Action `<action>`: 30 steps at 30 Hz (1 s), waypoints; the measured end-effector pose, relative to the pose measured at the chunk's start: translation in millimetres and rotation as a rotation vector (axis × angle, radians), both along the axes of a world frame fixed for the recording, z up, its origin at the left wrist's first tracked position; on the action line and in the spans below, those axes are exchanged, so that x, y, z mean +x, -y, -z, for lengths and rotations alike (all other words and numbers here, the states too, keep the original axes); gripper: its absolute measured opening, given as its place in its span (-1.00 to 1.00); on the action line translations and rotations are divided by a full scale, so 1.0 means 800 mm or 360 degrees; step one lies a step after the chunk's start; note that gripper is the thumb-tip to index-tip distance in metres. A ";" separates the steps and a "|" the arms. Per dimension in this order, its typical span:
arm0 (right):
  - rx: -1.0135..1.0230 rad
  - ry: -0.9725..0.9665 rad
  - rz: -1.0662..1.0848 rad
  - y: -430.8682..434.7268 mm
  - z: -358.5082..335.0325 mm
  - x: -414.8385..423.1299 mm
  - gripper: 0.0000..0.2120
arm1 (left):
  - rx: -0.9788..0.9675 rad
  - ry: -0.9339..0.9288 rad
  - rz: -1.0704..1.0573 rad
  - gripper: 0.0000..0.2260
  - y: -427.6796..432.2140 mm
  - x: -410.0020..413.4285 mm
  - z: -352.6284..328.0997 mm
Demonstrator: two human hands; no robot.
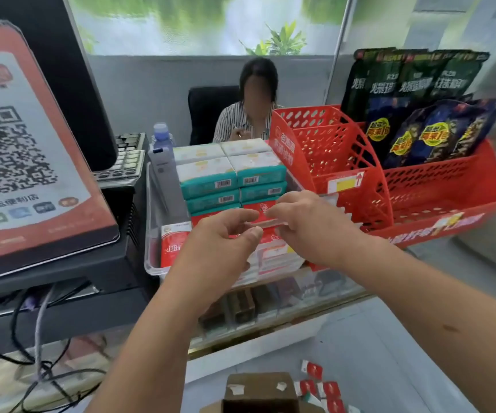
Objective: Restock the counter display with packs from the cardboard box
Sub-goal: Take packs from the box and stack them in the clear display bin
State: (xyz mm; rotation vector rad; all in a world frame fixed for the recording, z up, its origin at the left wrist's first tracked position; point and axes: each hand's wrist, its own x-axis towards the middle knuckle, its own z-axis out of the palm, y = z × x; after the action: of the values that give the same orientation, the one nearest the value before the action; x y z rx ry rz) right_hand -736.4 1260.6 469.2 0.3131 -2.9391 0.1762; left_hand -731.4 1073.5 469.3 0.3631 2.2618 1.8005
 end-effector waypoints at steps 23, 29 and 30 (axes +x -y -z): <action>-0.0235 0.0771 0.0278 -0.011 0.312 0.180 -0.66 | -0.0593 0.0520 0.0140 -0.85 -0.002 0.107 0.284; -0.0134 0.1031 0.0235 -0.006 0.488 0.198 -0.76 | -0.0820 0.0663 0.0174 -0.79 0.000 0.119 0.441; -0.0122 0.1067 0.0232 -0.003 0.522 0.200 -0.77 | -0.0839 0.0709 0.0189 -0.79 0.002 0.121 0.470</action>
State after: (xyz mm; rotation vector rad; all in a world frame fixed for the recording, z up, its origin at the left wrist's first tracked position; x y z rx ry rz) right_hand -576.1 1263.2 51.6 0.0211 -3.5812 0.4487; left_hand -634.5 1072.1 93.2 -0.0055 2.2119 1.0342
